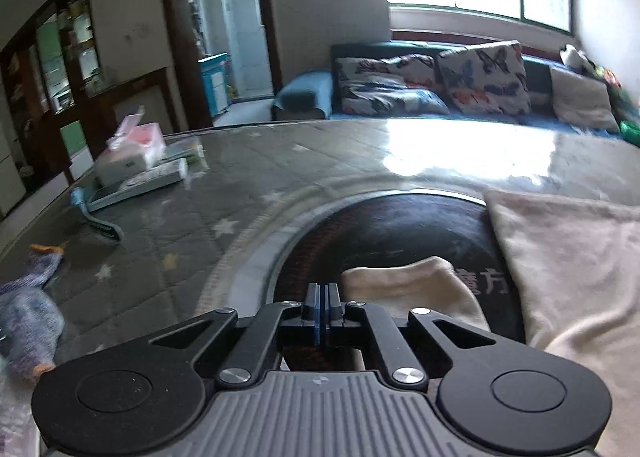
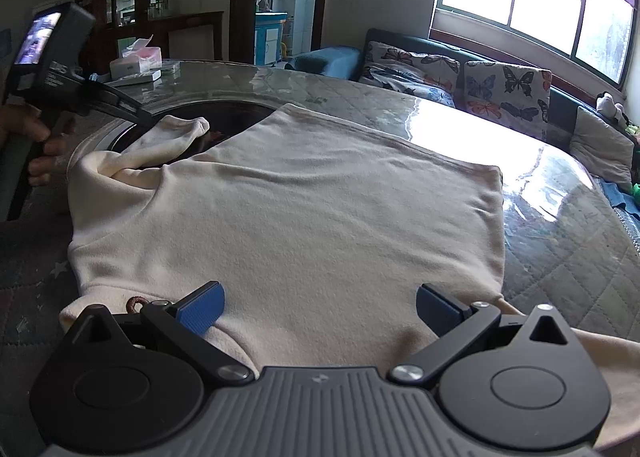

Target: Fold clothes

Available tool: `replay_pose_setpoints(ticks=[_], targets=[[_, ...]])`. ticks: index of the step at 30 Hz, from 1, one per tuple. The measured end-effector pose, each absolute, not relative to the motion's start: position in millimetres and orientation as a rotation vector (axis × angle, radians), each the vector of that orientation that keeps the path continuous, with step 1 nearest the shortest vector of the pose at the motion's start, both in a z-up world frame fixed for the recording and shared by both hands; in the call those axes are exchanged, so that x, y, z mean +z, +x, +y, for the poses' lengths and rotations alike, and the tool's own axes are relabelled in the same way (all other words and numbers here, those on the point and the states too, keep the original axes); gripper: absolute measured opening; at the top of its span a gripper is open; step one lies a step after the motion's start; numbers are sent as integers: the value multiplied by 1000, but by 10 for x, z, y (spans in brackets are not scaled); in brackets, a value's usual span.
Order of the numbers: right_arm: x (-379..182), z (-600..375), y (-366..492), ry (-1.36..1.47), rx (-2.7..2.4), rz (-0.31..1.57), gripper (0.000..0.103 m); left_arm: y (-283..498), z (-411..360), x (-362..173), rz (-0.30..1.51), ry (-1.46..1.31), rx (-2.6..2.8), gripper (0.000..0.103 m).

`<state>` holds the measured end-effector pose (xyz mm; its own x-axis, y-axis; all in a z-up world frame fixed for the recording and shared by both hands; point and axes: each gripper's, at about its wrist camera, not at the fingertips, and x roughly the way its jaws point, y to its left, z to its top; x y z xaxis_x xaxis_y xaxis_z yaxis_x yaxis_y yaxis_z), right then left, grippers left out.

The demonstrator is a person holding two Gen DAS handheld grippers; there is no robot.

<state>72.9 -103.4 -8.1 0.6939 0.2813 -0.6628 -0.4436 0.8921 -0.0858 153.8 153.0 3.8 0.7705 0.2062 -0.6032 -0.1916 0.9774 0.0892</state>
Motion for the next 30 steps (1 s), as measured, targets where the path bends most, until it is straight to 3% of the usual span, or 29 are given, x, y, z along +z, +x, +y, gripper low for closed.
replay_pose_setpoints(ticks=[6, 7, 8, 11, 18, 23, 30], targets=[[-83, -1005, 731, -249, 405, 693, 103, 1548, 1538, 76, 667, -8, 150, 11], [-82, -1004, 729, -250, 405, 693, 103, 1576, 1506, 63, 670, 0, 144, 17], [-81, -1004, 728, -250, 405, 694, 103, 1604, 1475, 49, 673, 8, 139, 32], [-78, -1009, 734, -249, 407, 696, 103, 1693, 1410, -7, 682, 23, 143, 46], [-84, -1024, 739, -234, 409, 702, 103, 1814, 1391, -80, 694, 16, 134, 45], [-94, -1038, 739, -222, 409, 704, 103, 1790, 1385, -82, 681, 5, 86, 12], [-92, -1031, 723, -224, 402, 699, 103, 1634, 1458, 44, 637, -24, 99, 9]])
